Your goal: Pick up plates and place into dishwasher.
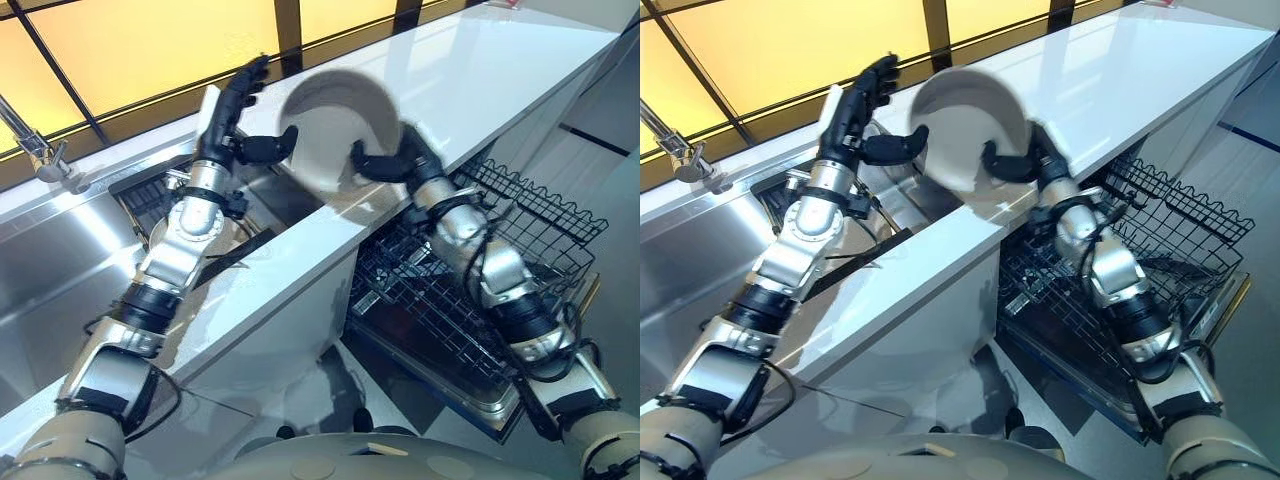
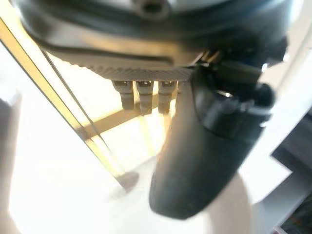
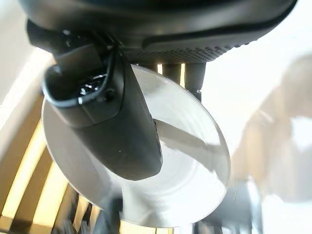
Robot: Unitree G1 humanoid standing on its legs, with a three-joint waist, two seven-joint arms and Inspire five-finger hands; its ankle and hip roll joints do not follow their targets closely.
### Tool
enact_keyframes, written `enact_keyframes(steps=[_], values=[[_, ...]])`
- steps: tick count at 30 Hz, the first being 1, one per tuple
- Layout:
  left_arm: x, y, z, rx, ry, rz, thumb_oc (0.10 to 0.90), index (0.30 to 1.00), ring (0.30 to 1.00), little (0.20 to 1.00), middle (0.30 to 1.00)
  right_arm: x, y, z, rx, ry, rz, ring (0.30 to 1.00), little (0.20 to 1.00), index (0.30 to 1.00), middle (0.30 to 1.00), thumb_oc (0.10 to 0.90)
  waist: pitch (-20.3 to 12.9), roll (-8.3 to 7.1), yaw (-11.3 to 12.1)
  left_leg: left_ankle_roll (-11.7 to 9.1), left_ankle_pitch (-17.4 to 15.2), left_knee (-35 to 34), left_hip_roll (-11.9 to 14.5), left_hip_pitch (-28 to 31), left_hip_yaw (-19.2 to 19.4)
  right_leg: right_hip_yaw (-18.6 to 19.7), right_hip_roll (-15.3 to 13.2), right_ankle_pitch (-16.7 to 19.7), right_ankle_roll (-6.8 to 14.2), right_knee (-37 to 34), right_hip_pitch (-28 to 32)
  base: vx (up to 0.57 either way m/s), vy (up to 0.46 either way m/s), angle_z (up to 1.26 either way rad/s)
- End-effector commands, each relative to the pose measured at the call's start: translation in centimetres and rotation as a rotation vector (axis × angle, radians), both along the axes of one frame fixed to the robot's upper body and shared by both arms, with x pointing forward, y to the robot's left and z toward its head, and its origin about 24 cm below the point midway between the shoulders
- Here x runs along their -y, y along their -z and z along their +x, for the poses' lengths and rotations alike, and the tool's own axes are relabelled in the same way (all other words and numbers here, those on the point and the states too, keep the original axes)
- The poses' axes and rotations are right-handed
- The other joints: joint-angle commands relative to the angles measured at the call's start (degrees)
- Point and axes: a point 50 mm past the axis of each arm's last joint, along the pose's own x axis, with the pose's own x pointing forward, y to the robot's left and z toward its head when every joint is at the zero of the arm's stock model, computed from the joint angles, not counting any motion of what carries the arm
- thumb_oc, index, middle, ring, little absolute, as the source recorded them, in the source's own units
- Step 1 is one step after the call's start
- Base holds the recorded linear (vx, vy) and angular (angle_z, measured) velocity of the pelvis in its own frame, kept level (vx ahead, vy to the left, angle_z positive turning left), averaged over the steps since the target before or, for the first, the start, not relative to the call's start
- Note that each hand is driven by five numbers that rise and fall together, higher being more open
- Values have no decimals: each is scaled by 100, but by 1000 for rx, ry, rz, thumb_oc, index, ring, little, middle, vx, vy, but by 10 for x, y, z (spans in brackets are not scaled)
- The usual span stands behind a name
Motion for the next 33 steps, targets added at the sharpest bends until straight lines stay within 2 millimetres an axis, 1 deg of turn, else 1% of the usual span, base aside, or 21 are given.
enact_keyframes(steps=[1,3,7,9,11,13,14,16,17,20,22,24,26,28,30,32,33], values=[[-54,-42,-6,121,-132,26,800,900,900,900,900,65,-76,-15,377,296,-17,300,200,300,300,100,-518,-197,-2,284,-215,149,-427,-155,-87,-123,159,-218,62,50,241,56,-61,3],[-68,-46,-11,119,-167,42,800,900,900,900,900,94,-67,-19,335,432,-59,300,200,300,300,100,-506,-174,28,279,-218,162,-426,-151,-122,-151,156,-231,61,51,263,60,-49,4],[-92,-52,-19,118,-225,68,800,900,900,900,900,136,-50,-31,268,608,-70,300,200,300,300,100,-483,-129,52,282,-218,164,-426,-124,-219,-131,158,-247,49,48,301,78,-47,11],[-103,-53,-23,114,-258,80,800,900,900,900,900,157,-38,-39,217,691,-58,300,200,300,300,100,-460,-95,63,277,-223,171,-420,-121,-278,-113,145,-264,50,61,312,69,-43,12],[-111,-57,-27,117,-277,84,800,900,900,900,900,168,-32,-44,201,741,-69,300,200,300,300,100,-433,-74,73,271,-218,179,-417,-122,-308,-140,132,-279,48,77,323,47,-38,10],[-125,-61,-32,120,-310,73,800,900,900,900,900,189,-20,-53,130,826,-87,300,200,300,300,100,-375,-30,87,255,-222,205,-409,-115,-356,-206,110,-312,49,119,344,84,-61,13],[-129,-63,-35,127,-318,65,800,900,900,900,900,195,-13,-57,93,853,-104,300,200,300,300,100,-348,-4,104,246,-221,206,-405,-107,-377,-241,101,-331,50,147,345,72,-42,14],[-133,-64,-37,136,-315,40,800,900,900,900,900,201,-5,-60,55,881,-125,300,200,300,300,100,-309,19,116,235,-217,208,-401,-96,-400,-295,82,-367,44,192,349,65,-23,15],[-134,-64,-40,146,-291,-2,800,900,900,900,900,209,4,-64,4,904,-145,300,200,300,300,100,-270,57,140,211,-206,214,-394,-99,-432,-362,60,-407,38,250,346,89,-28,14],[-130,-65,-42,174,-227,-101,800,900,900,900,900,219,12,-70,-58,931,-183,300,200,300,300,100,-151,124,178,166,-174,241,-386,-149,-533,-448,19,-474,16,378,285,38,-14,20],[-129,-64,-43,184,-215,-129,800,900,900,900,900,220,12,-69,-64,931,-197,300,200,300,300,100,-92,156,180,148,-164,275,-394,-206,-587,-470,1,-505,0,439,233,-32,8,12],[-127,-63,-41,207,-204,-154,800,900,900,900,900,221,6,-65,-63,937,-192,300,200,300,300,100,35,228,194,116,-126,304,-407,-337,-686,-504,-25,-548,-26,544,94,-122,20,20],[-124,-68,-38,245,-194,-155,800,900,900,900,900,224,-10,-59,-36,972,-241,300,200,300,300,100,293,357,271,72,-89,311,-440,-553,-832,-553,-65,-642,-58,641,-115,-252,22,27],[-123,-73,-37,271,-190,-165,800,900,900,900,900,225,-20,-55,-31,992,-296,300,200,300,300,100,439,413,298,57,-49,304,-455,-661,-900,-588,-74,-664,-73,665,-212,-187,-7,33],[-122,-81,-37,309,-181,-168,800,900,900,900,900,226,-36,-52,-40,1027,-472,300,200,300,300,100,650,477,338,40,18,298,-460,-813,-972,-646,-95,-678,-84,703,-348,-172,-50,36],[-122,-88,-38,337,-177,-168,800,900,900,900,900,228,-46,-50,-87,1037,-665,300,200,300,300,100,784,496,376,20,62,315,-451,-941,-1001,-693,-115,-683,-88,730,-448,-126,-54,12],[-121,-91,-38,347,-173,-171,800,900,900,900,900,229,-48,-49,-98,1037,-698,300,200,300,300,100,820,499,390,15,74,315,-447,-976,-1009,-706,-118,-686,-90,733,-475,-108,-49,8]])
